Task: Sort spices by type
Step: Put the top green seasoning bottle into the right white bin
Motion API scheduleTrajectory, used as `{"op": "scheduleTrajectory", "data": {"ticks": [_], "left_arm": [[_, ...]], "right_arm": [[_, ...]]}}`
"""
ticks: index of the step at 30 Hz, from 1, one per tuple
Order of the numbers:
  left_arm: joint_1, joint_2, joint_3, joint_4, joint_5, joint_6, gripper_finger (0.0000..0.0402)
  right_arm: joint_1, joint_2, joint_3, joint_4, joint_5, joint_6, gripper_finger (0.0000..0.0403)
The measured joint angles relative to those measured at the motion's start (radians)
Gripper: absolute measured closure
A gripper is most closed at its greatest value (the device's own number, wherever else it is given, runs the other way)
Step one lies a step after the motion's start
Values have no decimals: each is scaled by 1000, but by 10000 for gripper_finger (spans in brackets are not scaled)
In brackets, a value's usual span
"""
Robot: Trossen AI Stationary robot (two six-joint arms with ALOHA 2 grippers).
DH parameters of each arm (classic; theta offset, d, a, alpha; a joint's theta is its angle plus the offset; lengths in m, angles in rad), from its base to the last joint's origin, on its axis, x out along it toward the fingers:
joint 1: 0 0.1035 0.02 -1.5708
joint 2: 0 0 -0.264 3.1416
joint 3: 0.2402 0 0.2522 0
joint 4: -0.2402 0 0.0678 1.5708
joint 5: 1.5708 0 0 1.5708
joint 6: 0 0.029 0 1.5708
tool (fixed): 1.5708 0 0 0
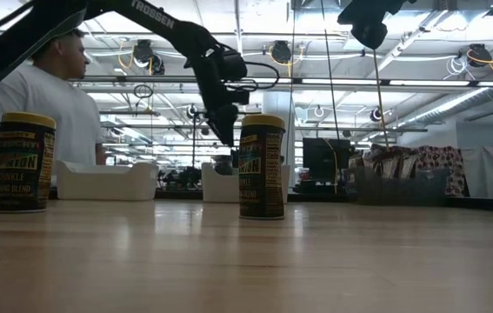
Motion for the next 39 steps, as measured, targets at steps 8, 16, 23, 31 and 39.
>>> {"op": "scheduleTrajectory", "data": {"ticks": [8, 16, 23, 31, 39], "left_arm": [[15, 0, 0, -40, -16, -556, 52], [-9, 0, -5, -18, -59, -764, 52], [-29, 0, -6, -9, -114, -840, 52], [-31, -1, -45, 4, -125, -970, 52], [-38, -2, -85, 44, -124, -1026, 52]], "right_arm": [[0, 0, 0, 0, 0, -8, 403], [0, 0, 0, 0, 0, -13, 403], [0, 0, 0, -9, 0, -39, 403], [0, 0, 0, -29, 0, -46, 403], [0, 0, 0, -47, 0, -63, 403]]}}
